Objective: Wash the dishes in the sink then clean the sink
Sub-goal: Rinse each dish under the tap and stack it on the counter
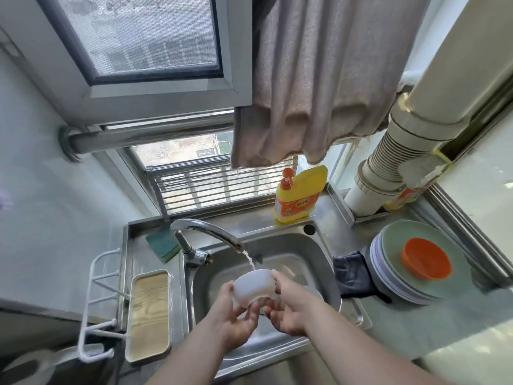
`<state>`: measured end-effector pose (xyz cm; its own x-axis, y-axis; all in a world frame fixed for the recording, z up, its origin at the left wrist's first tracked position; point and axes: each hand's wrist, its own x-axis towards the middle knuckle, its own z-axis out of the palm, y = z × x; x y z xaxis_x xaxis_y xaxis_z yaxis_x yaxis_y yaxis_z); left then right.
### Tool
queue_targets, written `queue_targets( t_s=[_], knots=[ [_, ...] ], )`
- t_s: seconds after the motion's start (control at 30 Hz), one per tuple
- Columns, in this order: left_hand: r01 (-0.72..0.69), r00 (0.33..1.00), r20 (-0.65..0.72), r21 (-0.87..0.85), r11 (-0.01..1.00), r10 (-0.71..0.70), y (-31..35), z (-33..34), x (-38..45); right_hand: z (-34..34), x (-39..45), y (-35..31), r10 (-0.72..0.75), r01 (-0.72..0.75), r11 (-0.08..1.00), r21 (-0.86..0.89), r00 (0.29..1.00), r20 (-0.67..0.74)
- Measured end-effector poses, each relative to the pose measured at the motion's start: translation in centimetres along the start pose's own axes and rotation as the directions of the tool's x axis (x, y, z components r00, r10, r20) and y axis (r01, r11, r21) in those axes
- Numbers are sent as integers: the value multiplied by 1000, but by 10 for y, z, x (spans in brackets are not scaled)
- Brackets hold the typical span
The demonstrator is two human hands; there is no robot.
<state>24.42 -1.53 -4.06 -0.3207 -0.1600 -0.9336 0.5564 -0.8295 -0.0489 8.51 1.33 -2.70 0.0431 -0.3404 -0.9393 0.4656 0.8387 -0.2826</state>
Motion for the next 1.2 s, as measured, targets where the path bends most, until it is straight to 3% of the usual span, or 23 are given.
queue_targets(
  t_s=[0.2,0.4,0.53,0.87,1.07,1.2],
  knots=[
    [-29,998,55,22,999,27,-5,6,-7,-4,-3,-5,-43,43,999,-27,999,-10],
    [-360,933,119,238,902,340,4,14,-18,7,-15,-9,-164,161,986,38,981,100],
    [-462,887,153,262,847,436,14,7,-14,11,-9,-7,-212,215,977,-4,969,127],
    [-413,911,120,206,887,396,7,6,-12,-1,2,-13,-282,293,956,-14,932,230],
    [-214,975,99,184,959,199,-11,4,-3,-19,10,-26,-379,400,870,-286,916,128],
    [-198,980,65,270,942,187,-19,-5,-3,-19,23,-29,-297,299,922,-244,954,48]
  ],
)
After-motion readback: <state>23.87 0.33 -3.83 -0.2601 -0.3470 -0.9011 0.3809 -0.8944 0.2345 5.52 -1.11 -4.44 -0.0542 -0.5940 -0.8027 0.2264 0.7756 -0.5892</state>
